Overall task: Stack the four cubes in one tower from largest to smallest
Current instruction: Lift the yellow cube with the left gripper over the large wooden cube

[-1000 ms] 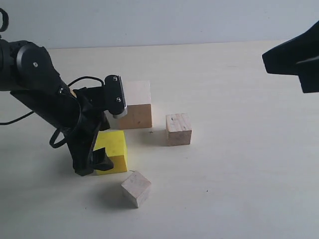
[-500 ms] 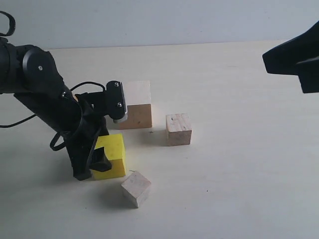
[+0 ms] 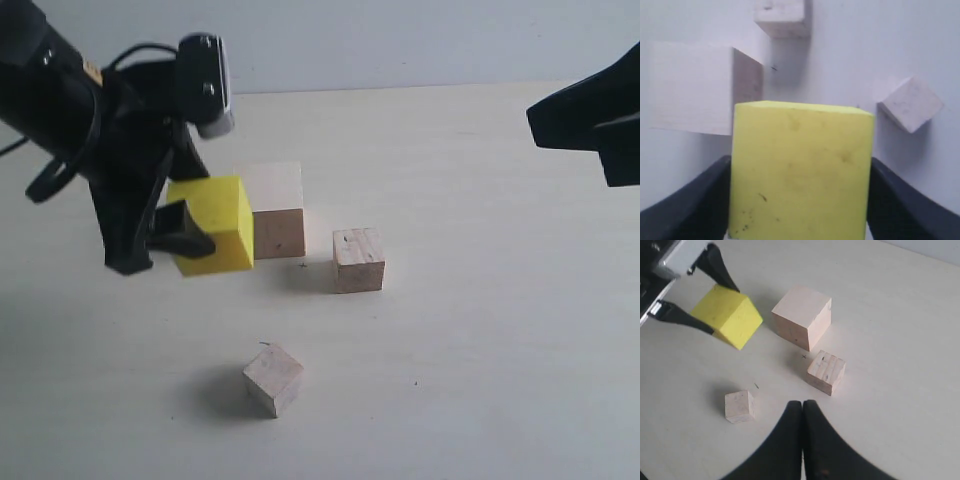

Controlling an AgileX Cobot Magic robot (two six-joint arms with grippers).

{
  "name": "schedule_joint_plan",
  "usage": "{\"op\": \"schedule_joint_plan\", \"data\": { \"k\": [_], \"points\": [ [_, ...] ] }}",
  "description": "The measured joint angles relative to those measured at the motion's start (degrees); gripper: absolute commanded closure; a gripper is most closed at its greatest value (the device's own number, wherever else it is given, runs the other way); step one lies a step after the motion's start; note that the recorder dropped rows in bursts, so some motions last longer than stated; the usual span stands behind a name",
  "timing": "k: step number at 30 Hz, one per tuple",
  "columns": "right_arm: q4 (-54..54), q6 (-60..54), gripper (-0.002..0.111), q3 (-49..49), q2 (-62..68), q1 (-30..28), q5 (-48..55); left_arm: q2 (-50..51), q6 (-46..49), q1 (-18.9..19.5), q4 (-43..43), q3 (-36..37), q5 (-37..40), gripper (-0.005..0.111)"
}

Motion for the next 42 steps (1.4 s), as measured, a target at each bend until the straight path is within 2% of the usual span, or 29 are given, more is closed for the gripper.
{"op": "schedule_joint_plan", "data": {
  "k": [7, 12, 19, 28, 36, 42],
  "points": [
    [0.0, 0.0, 0.108, 0.0, 0.0, 0.0, 0.23, 3.07, -0.32, 0.0, 5.73, -14.29, 4.67, 0.107],
    [0.0, 0.0, 0.108, 0.0, 0.0, 0.0, 1.2, 9.81, -0.42, 0.0, 8.86, -21.7, 8.79, 0.107],
    [0.0, 0.21, 0.108, 0.0, 0.0, 0.0, 3.71, 19.27, -0.42, 0.0, 9.53, -30.61, 10.56, 0.107],
    [0.0, 0.43, 0.108, 0.0, 0.0, 0.0, 5.83, 25.03, -0.74, 0.11, 9.25, -33.84, 10.46, 0.107],
    [0.0, 1.75, 0.108, 0.0, 0.0, 0.0, 5.94, 26.0, 0.16, 4.77, -0.25, -33.84, 9.77, 0.107],
    [0.0, 1.96, 0.108, 0.0, 0.0, 0.0, 5.94, 26.0, 2.03, 5.43, -0.72, -33.84, 9.43, 0.107]
  ]
}}
